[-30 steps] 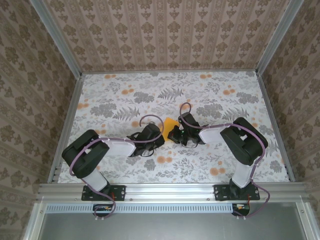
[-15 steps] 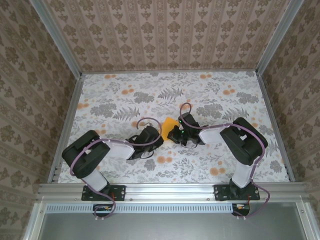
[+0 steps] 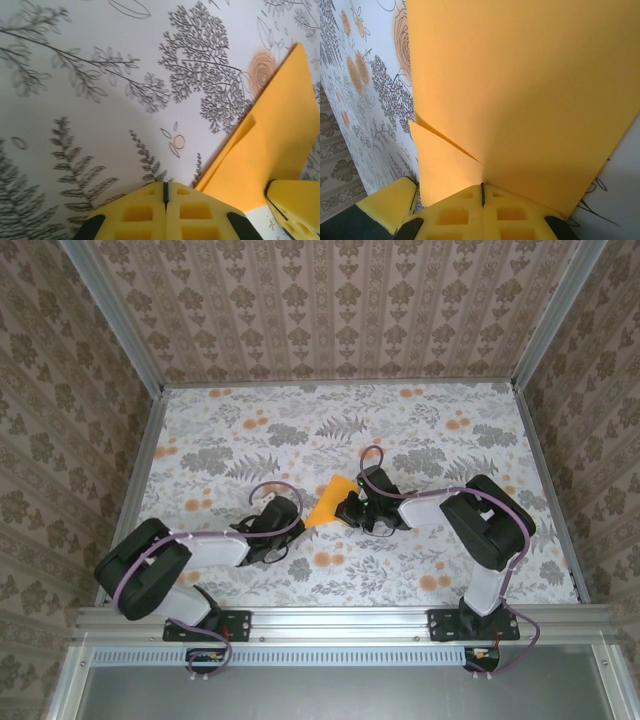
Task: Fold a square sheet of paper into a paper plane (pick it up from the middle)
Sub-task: Third fold the triangle at the center of the table.
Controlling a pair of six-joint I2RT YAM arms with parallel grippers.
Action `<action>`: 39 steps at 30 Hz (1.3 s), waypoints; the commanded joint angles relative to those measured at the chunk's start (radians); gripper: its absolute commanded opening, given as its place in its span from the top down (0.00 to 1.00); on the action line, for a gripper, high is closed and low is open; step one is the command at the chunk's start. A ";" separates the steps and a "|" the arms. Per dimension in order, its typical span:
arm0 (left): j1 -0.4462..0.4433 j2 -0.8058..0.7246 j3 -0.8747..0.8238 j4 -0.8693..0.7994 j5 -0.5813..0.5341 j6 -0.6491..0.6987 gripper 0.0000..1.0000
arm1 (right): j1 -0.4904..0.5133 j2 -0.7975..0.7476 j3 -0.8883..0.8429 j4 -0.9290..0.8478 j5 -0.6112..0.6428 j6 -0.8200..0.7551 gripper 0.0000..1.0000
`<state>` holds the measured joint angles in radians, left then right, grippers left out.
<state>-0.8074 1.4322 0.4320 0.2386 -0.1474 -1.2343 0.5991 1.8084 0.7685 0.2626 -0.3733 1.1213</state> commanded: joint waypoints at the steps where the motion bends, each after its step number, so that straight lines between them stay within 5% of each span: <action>1: 0.026 -0.024 0.000 -0.168 -0.031 0.063 1.00 | -0.020 0.039 -0.036 -0.196 0.098 -0.021 0.99; 9: 0.045 -0.109 0.161 -0.322 0.088 0.310 0.94 | -0.024 -0.047 0.051 -0.346 -0.013 -0.237 0.97; 16: 0.044 -0.047 0.203 -0.206 0.306 0.413 0.86 | -0.052 -0.100 0.098 -0.548 -0.092 -0.486 0.95; 24: -0.006 0.100 0.296 -0.147 0.417 0.459 0.87 | -0.094 -0.234 0.046 -0.446 -0.086 -0.385 0.77; 33: -0.033 0.161 0.337 -0.171 0.362 0.457 0.92 | -0.154 -0.308 -0.077 -0.362 -0.018 -0.240 0.59; 39: -0.032 0.225 0.373 -0.198 0.346 0.456 0.94 | -0.154 -0.274 -0.084 -0.327 -0.057 -0.212 0.58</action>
<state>-0.8371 1.6341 0.7727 0.0704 0.2226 -0.7994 0.4450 1.5269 0.6937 -0.1024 -0.4191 0.8692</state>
